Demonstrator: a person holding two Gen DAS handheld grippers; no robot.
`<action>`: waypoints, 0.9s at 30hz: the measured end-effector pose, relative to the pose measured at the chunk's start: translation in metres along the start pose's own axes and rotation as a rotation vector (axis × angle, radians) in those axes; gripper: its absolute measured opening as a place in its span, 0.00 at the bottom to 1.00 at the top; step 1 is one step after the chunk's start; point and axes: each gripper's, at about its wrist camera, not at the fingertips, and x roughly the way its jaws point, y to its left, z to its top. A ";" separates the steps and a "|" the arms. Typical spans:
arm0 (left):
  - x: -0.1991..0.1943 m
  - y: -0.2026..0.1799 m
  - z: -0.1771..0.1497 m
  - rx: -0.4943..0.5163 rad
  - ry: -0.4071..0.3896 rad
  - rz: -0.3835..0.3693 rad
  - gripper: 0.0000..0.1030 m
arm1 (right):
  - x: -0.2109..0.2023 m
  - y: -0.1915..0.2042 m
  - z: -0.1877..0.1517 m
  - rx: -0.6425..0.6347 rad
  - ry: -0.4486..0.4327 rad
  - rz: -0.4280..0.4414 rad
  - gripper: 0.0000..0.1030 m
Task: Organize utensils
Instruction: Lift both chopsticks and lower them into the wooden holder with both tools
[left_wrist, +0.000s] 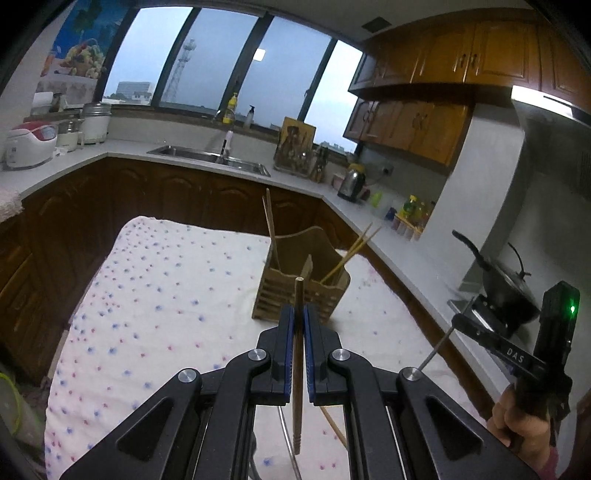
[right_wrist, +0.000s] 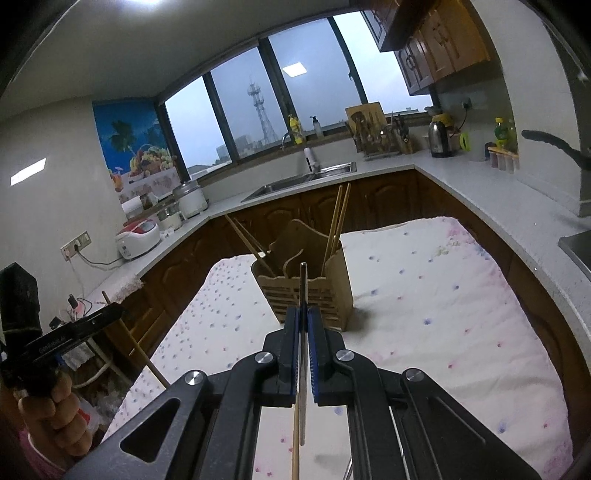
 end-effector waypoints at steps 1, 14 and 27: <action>0.000 0.002 0.000 -0.005 -0.004 -0.001 0.03 | 0.000 0.000 0.000 0.002 -0.004 0.001 0.05; 0.012 0.021 0.016 -0.052 -0.114 -0.013 0.03 | 0.005 -0.004 0.022 0.016 -0.083 0.011 0.05; 0.059 0.040 0.051 -0.070 -0.232 -0.021 0.03 | 0.037 -0.008 0.070 0.021 -0.169 0.017 0.05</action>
